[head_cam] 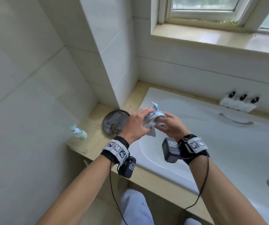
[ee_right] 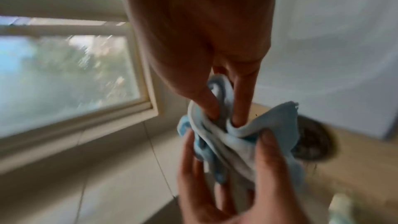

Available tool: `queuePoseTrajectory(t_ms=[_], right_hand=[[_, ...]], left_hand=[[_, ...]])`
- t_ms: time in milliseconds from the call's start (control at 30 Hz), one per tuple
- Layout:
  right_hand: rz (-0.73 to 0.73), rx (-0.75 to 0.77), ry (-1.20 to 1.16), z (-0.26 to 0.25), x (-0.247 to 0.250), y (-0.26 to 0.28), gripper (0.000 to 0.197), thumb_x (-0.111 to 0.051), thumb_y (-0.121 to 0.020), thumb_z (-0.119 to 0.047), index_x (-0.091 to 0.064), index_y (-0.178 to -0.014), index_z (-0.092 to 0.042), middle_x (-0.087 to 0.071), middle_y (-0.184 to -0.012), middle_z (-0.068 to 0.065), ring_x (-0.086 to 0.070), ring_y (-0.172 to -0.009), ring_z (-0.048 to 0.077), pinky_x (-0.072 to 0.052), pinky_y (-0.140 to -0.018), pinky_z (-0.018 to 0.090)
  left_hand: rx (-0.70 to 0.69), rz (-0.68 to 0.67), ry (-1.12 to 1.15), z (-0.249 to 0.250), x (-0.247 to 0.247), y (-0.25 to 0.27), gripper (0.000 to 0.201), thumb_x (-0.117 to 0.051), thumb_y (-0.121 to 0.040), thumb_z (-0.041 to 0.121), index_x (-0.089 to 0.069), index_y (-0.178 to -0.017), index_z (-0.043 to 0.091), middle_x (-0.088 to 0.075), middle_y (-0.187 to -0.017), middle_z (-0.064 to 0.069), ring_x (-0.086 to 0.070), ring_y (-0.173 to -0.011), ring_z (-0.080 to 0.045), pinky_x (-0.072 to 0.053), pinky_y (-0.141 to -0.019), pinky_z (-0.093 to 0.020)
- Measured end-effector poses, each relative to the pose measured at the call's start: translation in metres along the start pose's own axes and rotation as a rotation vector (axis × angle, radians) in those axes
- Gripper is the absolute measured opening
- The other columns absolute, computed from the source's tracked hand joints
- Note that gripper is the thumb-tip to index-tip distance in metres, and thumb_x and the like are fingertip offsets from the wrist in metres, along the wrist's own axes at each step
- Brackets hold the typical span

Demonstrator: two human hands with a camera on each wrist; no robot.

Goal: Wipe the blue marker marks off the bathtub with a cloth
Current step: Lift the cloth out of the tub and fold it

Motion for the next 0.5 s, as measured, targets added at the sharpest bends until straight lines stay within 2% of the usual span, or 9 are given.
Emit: queuePoseTrajectory(t_ms=[67, 133, 167, 233, 300, 400, 500], right_hand=[[-0.097, -0.084, -0.189, 0.011, -0.035, -0.013, 0.026, -0.066, -0.09, -0.005, -0.067, -0.116, -0.009, -0.066, -0.111, 0.001, -0.067, -0.096, 0.014, -0.056, -0.089, 0.028], [-0.093, -0.101, -0.175, 0.02, -0.067, -0.031, 0.027, -0.062, -0.093, -0.009, -0.062, -0.12, -0.01, -0.065, -0.114, 0.003, -0.064, -0.104, 0.019, -0.054, -0.099, 0.034], [-0.09, -0.056, -0.12, 0.023, -0.083, -0.039, 0.026, -0.062, -0.092, -0.008, -0.063, -0.118, -0.01, -0.066, -0.11, 0.006, -0.065, -0.104, 0.023, -0.054, -0.1, 0.038], [-0.049, -0.126, -0.264, 0.037, -0.113, -0.059, 0.022, -0.064, -0.09, -0.006, -0.067, -0.112, -0.006, -0.07, -0.104, 0.013, -0.07, -0.098, 0.032, -0.057, -0.093, 0.042], [0.035, -0.133, -0.294, 0.047, -0.128, -0.08, 0.025, -0.06, -0.095, -0.011, -0.066, -0.119, -0.007, -0.067, -0.113, 0.016, -0.072, -0.097, 0.037, -0.062, -0.083, 0.041], [0.194, -0.079, -0.171, 0.064, -0.121, -0.106, 0.029, -0.053, -0.102, -0.019, -0.062, -0.13, -0.016, -0.059, -0.129, 0.011, -0.067, -0.11, 0.034, -0.059, -0.087, 0.041], [0.34, -0.022, 0.014, 0.071, -0.101, -0.116, 0.026, -0.054, -0.102, -0.022, -0.064, -0.126, -0.02, -0.059, -0.13, 0.008, -0.063, -0.114, 0.029, -0.057, -0.09, 0.04]], left_hand=[[0.009, 0.0, 0.002, -0.035, 0.019, -0.004, 0.061, -0.082, -0.072, 0.015, -0.06, -0.128, 0.026, -0.063, -0.123, 0.009, -0.061, -0.105, -0.008, -0.053, -0.092, -0.028], [0.04, 0.01, 0.006, -0.074, 0.044, -0.011, 0.054, -0.081, -0.072, 0.014, -0.063, -0.121, 0.027, -0.067, -0.115, 0.009, -0.063, -0.098, -0.008, -0.054, -0.087, -0.024], [0.066, 0.019, 0.012, -0.096, 0.056, -0.015, 0.051, -0.08, -0.072, 0.014, -0.065, -0.119, 0.027, -0.068, -0.112, 0.009, -0.063, -0.096, -0.007, -0.053, -0.086, -0.02], [0.144, 0.046, 0.075, -0.143, 0.078, -0.023, 0.047, -0.079, -0.068, 0.018, -0.068, -0.113, 0.028, -0.071, -0.106, 0.009, -0.066, -0.093, -0.004, -0.055, -0.082, -0.018], [0.238, 0.084, 0.129, -0.194, 0.09, -0.032, 0.042, -0.079, -0.065, 0.025, -0.071, -0.106, 0.028, -0.073, -0.098, 0.012, -0.068, -0.087, -0.002, -0.058, -0.077, -0.02], [0.362, 0.075, 0.124, -0.261, 0.085, -0.042, 0.035, -0.082, -0.062, 0.032, -0.072, -0.096, 0.029, -0.073, -0.092, 0.014, -0.068, -0.082, -0.002, -0.057, -0.071, -0.02], [0.464, 0.034, 0.059, -0.317, 0.064, -0.052, 0.03, -0.083, -0.063, 0.028, -0.071, -0.09, 0.027, -0.072, -0.092, 0.011, -0.068, -0.081, -0.01, -0.057, -0.072, -0.025]])
Point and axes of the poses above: each hand's wrist, its own y-axis away from the middle knuckle, its own x-axis out of the back of the hand, z = x × y, the point moved 10 cm from there along -y, towards the middle knuckle
